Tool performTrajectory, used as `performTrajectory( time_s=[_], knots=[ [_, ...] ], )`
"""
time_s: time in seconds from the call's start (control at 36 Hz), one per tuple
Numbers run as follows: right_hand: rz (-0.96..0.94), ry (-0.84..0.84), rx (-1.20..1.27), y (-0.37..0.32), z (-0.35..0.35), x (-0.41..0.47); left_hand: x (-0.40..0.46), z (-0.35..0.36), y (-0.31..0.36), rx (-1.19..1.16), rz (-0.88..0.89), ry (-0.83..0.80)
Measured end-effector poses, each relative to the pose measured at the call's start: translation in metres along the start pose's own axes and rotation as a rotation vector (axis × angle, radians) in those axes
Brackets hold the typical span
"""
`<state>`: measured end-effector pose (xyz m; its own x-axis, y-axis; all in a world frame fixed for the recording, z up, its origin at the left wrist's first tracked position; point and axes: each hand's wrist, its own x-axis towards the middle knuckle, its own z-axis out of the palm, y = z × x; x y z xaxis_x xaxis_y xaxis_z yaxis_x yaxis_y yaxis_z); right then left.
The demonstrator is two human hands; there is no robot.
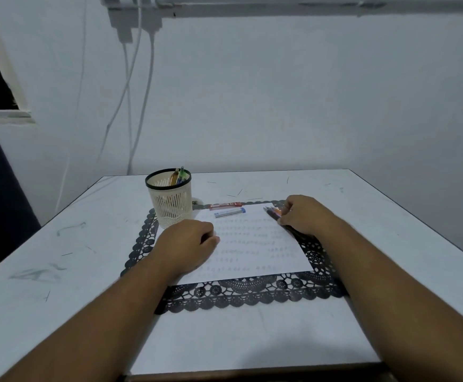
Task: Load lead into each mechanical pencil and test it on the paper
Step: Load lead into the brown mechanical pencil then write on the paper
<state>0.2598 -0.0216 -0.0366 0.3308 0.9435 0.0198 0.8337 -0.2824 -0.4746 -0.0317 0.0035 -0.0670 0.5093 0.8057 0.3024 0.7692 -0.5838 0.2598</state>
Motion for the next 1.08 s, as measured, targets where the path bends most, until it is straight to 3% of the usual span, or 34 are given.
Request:
performTrajectory(
  time_s=[0.42,0.5,0.58,0.69,0.86,1.08],
  knots=[
    [-0.057,0.073,-0.177,-0.018,0.004,-0.013,0.0,-0.005,0.002,-0.004,-0.009,-0.017],
    [-0.16,0.053,-0.121,-0.028,0.004,-0.022,-0.003,-0.008,0.005,-0.031,-0.001,0.011],
    [-0.352,0.007,-0.044,-0.041,0.008,-0.03,-0.003,-0.013,0.009,-0.096,0.044,0.169],
    [-0.569,-0.003,-0.133,-0.06,0.026,-0.038,0.001,-0.02,0.004,-0.144,0.167,0.339],
    [-0.671,-0.032,-0.151,-0.063,0.05,-0.036,-0.004,-0.015,0.005,-0.122,0.161,0.116],
    [-0.423,-0.19,0.091,-0.032,0.022,-0.025,-0.001,-0.017,-0.005,-0.015,0.09,0.015]
  ],
)
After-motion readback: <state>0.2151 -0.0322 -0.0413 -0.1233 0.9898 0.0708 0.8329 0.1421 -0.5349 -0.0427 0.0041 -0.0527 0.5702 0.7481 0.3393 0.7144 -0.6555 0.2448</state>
